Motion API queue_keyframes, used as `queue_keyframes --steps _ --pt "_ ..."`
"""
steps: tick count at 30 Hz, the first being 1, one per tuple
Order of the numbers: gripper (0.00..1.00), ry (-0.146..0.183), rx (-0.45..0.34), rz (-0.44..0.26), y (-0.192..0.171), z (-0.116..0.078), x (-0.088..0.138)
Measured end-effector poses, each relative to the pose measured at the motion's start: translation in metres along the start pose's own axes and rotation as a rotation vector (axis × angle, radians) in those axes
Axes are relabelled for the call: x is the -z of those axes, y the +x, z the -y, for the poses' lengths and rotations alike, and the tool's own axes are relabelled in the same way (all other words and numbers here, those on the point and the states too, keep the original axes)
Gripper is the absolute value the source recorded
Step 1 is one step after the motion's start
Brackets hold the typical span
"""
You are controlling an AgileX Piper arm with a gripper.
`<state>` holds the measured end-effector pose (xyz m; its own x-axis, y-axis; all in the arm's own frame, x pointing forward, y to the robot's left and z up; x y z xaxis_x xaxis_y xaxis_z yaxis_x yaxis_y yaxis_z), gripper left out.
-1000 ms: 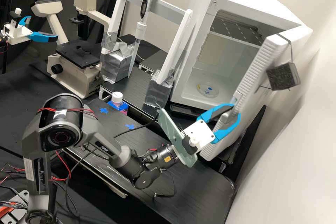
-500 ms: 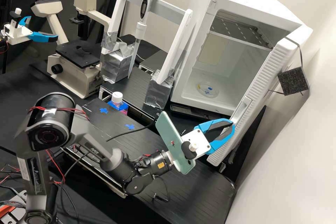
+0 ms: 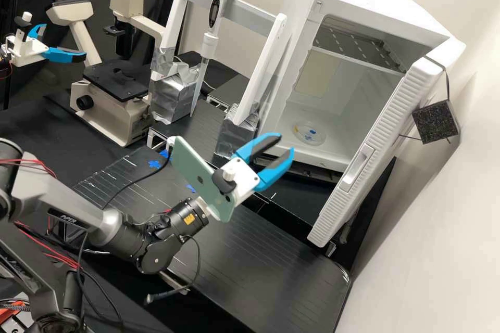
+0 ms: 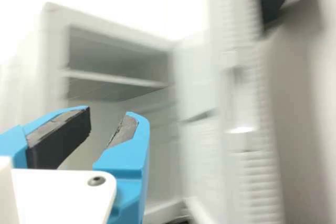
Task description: Open the door
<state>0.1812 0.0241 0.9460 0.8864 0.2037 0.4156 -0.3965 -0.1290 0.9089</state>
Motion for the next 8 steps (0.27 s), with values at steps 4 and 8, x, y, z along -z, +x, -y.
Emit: queue_keyframes --steps 4,8 --pt "1.0 0.06 0.092 -0.061 0.006 0.022 0.011" --pt "1.0 0.101 0.156 -0.09 0.01 0.037 0.016"
